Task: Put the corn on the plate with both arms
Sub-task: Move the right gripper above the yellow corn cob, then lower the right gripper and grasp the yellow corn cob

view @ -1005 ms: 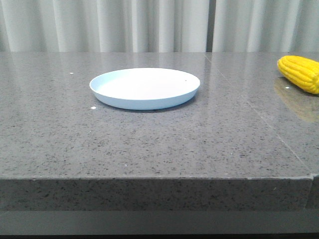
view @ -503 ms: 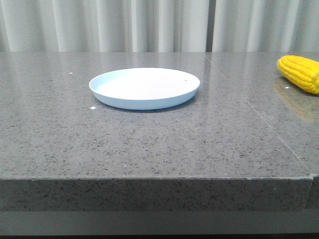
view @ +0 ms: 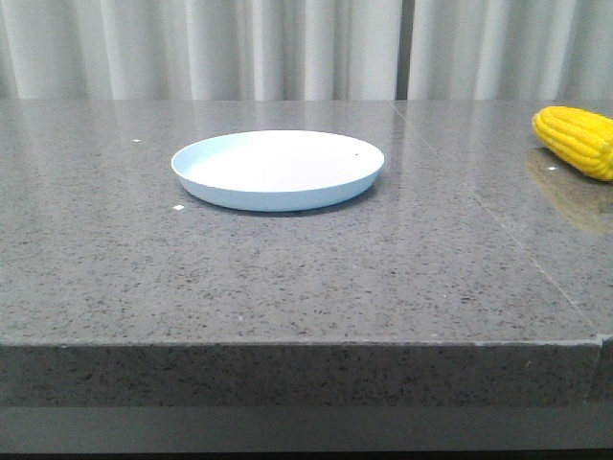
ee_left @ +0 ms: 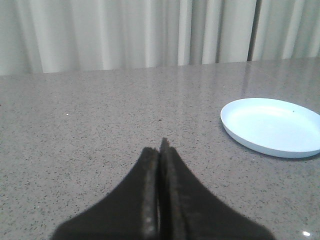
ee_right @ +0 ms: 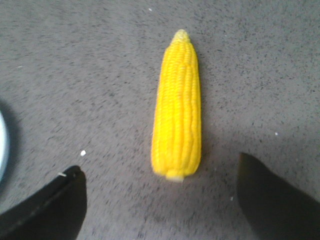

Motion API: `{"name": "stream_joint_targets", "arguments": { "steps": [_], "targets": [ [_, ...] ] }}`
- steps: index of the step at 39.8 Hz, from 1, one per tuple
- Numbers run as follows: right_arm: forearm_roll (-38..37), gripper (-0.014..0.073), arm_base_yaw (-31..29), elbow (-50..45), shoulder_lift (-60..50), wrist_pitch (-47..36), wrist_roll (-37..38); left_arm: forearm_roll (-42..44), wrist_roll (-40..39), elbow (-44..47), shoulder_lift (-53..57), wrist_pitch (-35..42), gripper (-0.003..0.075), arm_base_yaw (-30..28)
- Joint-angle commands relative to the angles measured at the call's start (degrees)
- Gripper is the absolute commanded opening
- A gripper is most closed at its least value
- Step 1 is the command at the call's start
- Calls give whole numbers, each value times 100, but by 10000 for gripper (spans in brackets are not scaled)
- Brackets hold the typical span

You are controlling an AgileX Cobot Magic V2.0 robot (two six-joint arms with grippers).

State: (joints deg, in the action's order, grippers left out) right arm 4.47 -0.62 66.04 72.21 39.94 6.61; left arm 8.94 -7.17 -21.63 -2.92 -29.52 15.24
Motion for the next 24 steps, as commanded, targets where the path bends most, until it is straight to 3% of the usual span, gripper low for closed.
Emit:
{"name": "stream_joint_targets", "arguments": {
  "steps": [1,13,24],
  "targets": [
    [-22,652,-75,771,528,-13,47,15,7,-149,-74,409,-20,34],
    [-83,652,-108,2265,2229,1079,47,15,7,-149,-74,409,-20,34],
    [-83,652,-162,2713,2987,1193,36,15,7,-149,-74,409,-20,34]
  ]
}}
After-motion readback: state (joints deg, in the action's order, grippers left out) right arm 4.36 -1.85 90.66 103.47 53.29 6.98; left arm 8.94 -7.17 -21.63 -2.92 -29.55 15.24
